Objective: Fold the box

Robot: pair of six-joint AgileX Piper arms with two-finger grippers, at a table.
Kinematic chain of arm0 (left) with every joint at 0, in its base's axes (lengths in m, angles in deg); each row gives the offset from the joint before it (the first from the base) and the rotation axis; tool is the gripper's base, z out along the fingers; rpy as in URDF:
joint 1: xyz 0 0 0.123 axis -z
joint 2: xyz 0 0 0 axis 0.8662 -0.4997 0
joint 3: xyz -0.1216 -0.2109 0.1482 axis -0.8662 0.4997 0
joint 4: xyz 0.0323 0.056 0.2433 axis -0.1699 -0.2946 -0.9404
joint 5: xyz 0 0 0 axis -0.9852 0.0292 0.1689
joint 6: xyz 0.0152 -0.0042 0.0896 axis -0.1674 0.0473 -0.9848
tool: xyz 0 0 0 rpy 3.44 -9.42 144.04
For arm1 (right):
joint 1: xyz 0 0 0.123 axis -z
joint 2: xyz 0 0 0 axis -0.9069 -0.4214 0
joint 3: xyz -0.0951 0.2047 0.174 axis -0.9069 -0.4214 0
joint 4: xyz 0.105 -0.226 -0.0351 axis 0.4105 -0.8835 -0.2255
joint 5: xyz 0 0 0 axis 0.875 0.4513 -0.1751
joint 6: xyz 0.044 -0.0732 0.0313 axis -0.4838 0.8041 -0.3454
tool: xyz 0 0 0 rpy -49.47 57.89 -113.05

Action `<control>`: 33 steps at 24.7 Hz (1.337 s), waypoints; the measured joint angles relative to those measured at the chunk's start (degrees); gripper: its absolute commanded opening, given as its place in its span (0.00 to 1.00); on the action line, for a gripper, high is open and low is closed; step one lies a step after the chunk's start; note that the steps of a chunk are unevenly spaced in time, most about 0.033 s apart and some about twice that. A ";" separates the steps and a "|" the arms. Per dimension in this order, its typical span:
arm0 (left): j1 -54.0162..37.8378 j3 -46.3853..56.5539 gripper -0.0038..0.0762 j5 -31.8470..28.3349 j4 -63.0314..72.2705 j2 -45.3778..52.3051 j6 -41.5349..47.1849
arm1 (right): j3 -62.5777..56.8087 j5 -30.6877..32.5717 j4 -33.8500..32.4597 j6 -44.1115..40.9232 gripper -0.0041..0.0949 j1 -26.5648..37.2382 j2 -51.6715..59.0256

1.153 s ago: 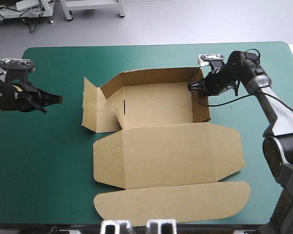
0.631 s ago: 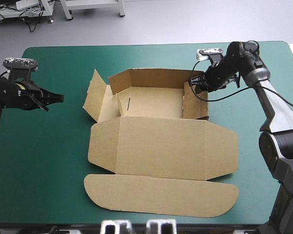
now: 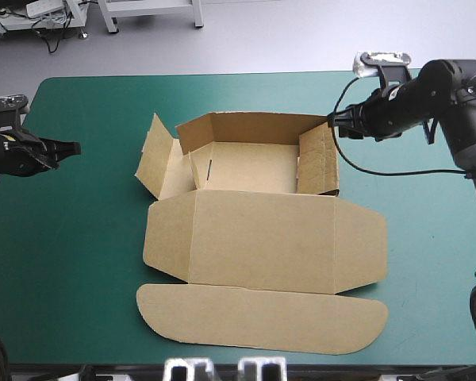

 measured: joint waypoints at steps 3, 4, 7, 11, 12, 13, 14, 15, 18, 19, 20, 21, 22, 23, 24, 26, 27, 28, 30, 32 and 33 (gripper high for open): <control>-0.13 0.00 0.05 0.56 3.58 0.00 -0.46 | -5.81 -2.07 -0.24 -0.11 0.50 0.00 -2.14; -0.13 0.00 0.05 0.62 4.83 0.00 -0.62 | -6.63 -3.60 -0.02 -0.19 0.50 0.00 -3.96; -0.13 0.00 0.05 0.81 7.11 0.00 -0.85 | -6.87 -6.98 0.90 -0.21 0.50 0.00 -10.14; -0.13 0.00 0.05 0.75 7.31 0.00 -1.14 | -6.87 -10.65 4.09 1.19 0.28 0.00 -16.28; -0.13 0.00 0.05 0.75 7.31 0.00 -1.26 | -6.87 -10.89 4.42 1.52 0.10 0.00 -17.21; -0.13 0.00 0.05 0.75 7.31 0.00 -1.91 | -6.87 -11.14 4.95 1.76 0.02 0.00 -18.97; -0.13 0.00 0.05 0.75 7.31 -0.04 -2.40 | -6.87 -11.29 4.93 1.77 0.03 0.00 -19.58; -0.13 0.00 0.05 0.75 7.31 -0.06 -2.83 | -6.87 -11.36 4.87 1.77 0.03 0.00 -20.01; -0.13 0.00 0.05 0.75 6.67 -0.74 -3.53 | -6.81 -11.46 5.52 1.72 0.02 0.24 -20.19; -0.13 0.00 0.05 0.75 6.31 -1.20 -3.64 | -6.81 -11.51 6.18 1.88 0.02 0.18 -20.19; -0.31 0.00 0.05 0.65 6.18 -1.66 -3.64 | -6.81 -11.51 6.85 2.13 0.02 0.18 -20.19; -0.68 0.00 0.05 0.60 6.29 -2.32 -3.64 | -6.75 -11.30 7.25 2.61 0.02 0.18 -20.13; -1.27 0.00 0.05 0.54 6.99 -3.00 -3.82 | -6.68 -10.44 7.55 2.98 0.02 0.18 -19.97; -2.13 0.00 0.05 0.54 8.32 -3.65 -4.28 | -6.47 -9.69 7.68 3.19 0.02 0.18 -19.70; -3.23 0.00 0.05 0.47 10.22 -4.30 -5.08 | -6.08 -8.74 7.67 3.37 0.02 0.18 -19.32; -5.63 0.00 0.05 0.59 14.58 -5.40 -7.46 | -5.03 -7.34 7.74 3.41 0.02 0.49 -18.05; -7.05 0.00 0.05 1.00 17.16 -5.97 -8.98 | -4.26 -6.62 7.89 3.41 0.02 0.71 -17.08; -8.54 0.00 0.05 1.57 19.45 -6.64 -10.49 | -3.35 -5.81 8.11 3.50 0.02 1.06 -15.98; -11.13 0.00 0.05 3.05 23.33 -7.92 -13.19 | -1.56 -4.31 8.83 4.13 0.02 2.01 -13.81; -13.65 0.00 0.05 4.89 27.90 -9.45 -15.86 | 0.62 -2.45 9.65 4.44 0.02 3.31 -11.40; -14.67 0.00 0.05 5.77 30.42 -10.22 -16.97 | 1.73 -1.68 10.03 4.52 0.02 3.91 -10.28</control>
